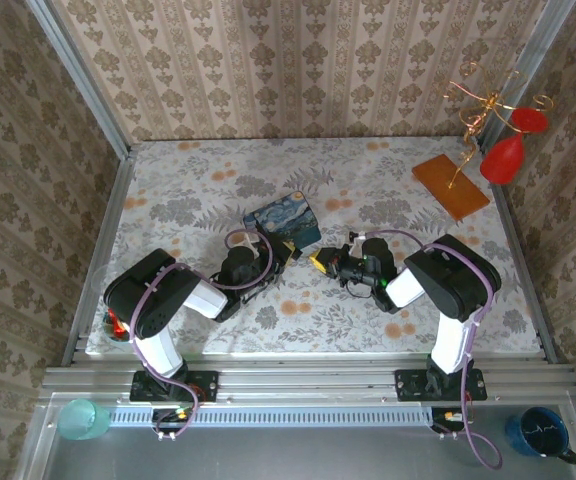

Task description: Unlock the padlock with the key

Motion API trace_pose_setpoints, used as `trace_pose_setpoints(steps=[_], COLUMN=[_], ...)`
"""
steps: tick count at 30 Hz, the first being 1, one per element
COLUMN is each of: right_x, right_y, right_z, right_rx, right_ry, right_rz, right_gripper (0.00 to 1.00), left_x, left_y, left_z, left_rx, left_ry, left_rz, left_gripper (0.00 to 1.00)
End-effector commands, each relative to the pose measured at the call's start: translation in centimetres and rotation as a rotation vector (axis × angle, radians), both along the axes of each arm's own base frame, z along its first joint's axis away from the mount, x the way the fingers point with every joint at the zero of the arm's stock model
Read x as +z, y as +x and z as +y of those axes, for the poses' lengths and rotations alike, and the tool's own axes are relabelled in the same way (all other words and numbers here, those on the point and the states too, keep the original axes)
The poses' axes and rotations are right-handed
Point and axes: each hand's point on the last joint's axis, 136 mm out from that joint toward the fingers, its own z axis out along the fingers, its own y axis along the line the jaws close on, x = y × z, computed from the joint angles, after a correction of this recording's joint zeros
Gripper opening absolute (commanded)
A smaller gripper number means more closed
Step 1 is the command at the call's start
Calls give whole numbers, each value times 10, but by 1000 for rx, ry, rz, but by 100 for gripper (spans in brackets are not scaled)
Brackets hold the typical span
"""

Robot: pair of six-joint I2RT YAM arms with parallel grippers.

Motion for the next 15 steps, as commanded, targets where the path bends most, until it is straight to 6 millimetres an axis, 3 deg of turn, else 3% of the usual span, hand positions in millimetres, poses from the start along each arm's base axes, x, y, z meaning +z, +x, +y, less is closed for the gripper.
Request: trace_pose_setpoints(steps=[1, 15], right_x=[14, 25], right_y=[-10, -13], right_z=[31, 44], right_rx=[112, 143], right_ry=[39, 60], right_rz=[-32, -40], right_gripper=[0, 0], left_x=[59, 59], left_y=[-18, -20], left_z=[-39, -42], left_rx=[-168, -174], left_ry=[-168, -169], left_rz=[-110, -111], left_gripper=[0, 0])
